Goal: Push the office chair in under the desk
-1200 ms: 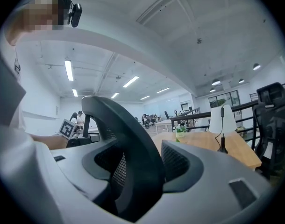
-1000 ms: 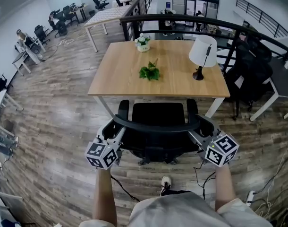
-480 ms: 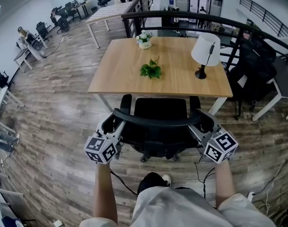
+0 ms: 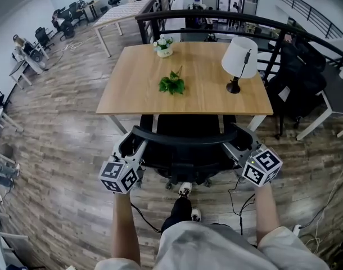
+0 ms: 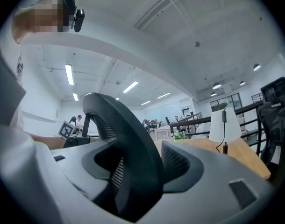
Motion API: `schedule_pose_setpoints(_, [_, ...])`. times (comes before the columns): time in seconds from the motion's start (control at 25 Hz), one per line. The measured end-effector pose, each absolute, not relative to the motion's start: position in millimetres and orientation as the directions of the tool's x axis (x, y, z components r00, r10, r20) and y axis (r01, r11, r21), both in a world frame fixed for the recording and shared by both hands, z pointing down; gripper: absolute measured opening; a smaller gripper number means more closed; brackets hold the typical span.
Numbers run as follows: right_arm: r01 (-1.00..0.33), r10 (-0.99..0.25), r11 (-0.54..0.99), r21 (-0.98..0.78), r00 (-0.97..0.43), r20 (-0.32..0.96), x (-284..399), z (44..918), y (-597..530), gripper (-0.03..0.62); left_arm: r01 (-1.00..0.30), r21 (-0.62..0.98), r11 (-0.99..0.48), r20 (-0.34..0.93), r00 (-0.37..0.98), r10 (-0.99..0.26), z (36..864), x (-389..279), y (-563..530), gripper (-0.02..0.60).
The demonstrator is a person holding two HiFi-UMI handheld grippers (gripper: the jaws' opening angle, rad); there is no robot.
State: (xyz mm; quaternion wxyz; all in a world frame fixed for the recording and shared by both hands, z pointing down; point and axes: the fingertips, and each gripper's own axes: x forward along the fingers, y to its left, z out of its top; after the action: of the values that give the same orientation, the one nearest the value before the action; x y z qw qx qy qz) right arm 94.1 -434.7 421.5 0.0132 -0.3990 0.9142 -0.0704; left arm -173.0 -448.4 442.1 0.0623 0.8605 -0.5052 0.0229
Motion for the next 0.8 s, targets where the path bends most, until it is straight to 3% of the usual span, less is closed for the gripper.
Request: schedule_pose_setpoints(0.8, [-0.718,-0.717,0.676,-0.164,-0.693,0.079,126.4,419.3,-518.5,0.276,-0.855,0.106,-0.508,0.103,0.518,-0.849,439.8,-138.5,-536.3,0.256])
